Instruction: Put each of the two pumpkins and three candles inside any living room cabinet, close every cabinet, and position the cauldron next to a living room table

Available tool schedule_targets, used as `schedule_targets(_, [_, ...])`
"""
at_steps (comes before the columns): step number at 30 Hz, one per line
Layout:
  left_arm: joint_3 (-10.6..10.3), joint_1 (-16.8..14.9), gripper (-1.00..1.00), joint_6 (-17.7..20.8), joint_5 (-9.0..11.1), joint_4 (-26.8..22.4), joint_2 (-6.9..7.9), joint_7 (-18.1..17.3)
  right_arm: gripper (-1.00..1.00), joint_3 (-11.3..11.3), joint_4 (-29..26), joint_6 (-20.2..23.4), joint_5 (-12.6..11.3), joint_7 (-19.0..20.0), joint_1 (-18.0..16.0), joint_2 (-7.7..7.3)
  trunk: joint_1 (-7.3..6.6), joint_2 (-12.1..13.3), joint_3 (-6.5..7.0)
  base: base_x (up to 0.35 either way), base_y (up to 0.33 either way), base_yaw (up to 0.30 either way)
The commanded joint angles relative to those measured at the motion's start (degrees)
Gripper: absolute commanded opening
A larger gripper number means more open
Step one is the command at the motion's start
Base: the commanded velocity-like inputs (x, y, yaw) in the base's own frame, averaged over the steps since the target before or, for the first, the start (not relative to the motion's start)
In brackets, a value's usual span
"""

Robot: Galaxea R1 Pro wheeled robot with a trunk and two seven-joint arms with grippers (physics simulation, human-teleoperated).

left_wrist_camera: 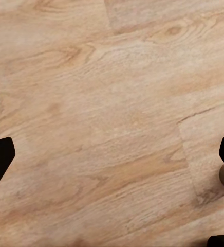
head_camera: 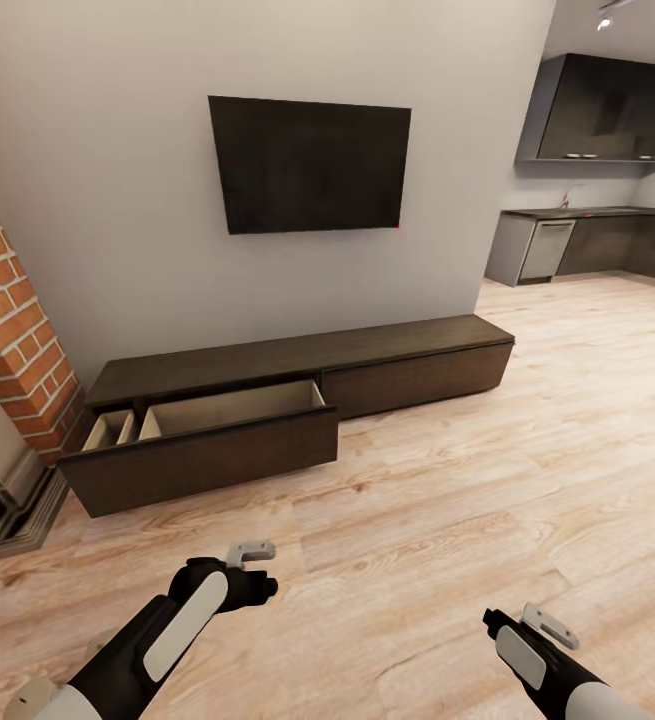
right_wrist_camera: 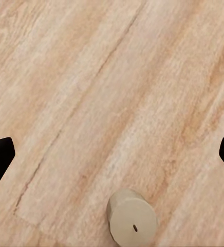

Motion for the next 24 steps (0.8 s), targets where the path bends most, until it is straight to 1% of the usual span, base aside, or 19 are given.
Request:
schedule_targets(1, [-0.17, -0.06, 1.0, -0.01, 0.6, -0.08, 0.06, 0.59, 1.0, 0.52, -0.09, 0.06, -0.54, -0.36, -0.03, -0.06, -0.01, -0.03, -0.05, 0.0, -0.007, 0.0])
schedule_targets(6, [-0.17, -0.06, 1.0, 0.0, 0.65, -0.17, 0.06, 0.59, 1.0, 0.62, -0.05, 1.15, -0.58, -0.48, -0.03, 0.1, -0.01, -0.03, -0.05, 0.0, -0.003, 0.0])
schedule_targets(9, [-0.16, -0.06, 1.0, 0.06, 0.68, -0.55, 0.06, 0.52, 1.0, 0.61, 0.17, 4.78, -0.59, -0.71, -0.03, 0.52, -0.01, -0.03, -0.05, 0.0, 0.0, 0.0])
schedule_targets(12, [-0.17, -0.06, 1.0, 0.07, 0.73, -0.71, 0.06, 0.44, 1.0, 0.58, 1.09, 6.05, -0.59, -0.67, -0.03, 1.36, -0.01, -0.03, -0.05, 0.0, 0.0, 0.0])
schedule_targets(15, [-0.13, -0.06, 1.0, 0.12, 0.77, -1.24, 0.06, 0.42, 1.0, 0.57, 3.44, 6.17, -0.35, -0.26, -0.03, 2.95, -0.01, -0.03, -0.05, 0.0, 0.0, 0.0])
schedule_targets(17, [-0.08, -0.06, 1.0, 0.19, 0.79, -2.09, 0.11, 0.42, 1.0, 0.57, 4.05, 5.92, -0.31, -0.16, -0.03, 3.34, -0.01, -0.03, -0.05, 0.0, 0.0, 0.0])
schedule_targets(21, [0.07, -0.06, 1.0, 0.3, 1.17, -3.03, 0.14, 0.42, 1.0, 0.57, 4.29, 4.86, -0.44, 0.56, -0.03, 3.5, -0.01, -0.03, -0.05, 0.0, 0.0, 0.0])
schedule_targets(24, [0.41, -0.06, 1.0, 0.44, 1.37, -3.36, 0.17, 0.42, 1.0, 0.57, 4.33, 4.48, -0.48, 2.07, -0.03, 3.53, 0.65, -1.23, -0.59, 0.0, 0.0, 0.0])
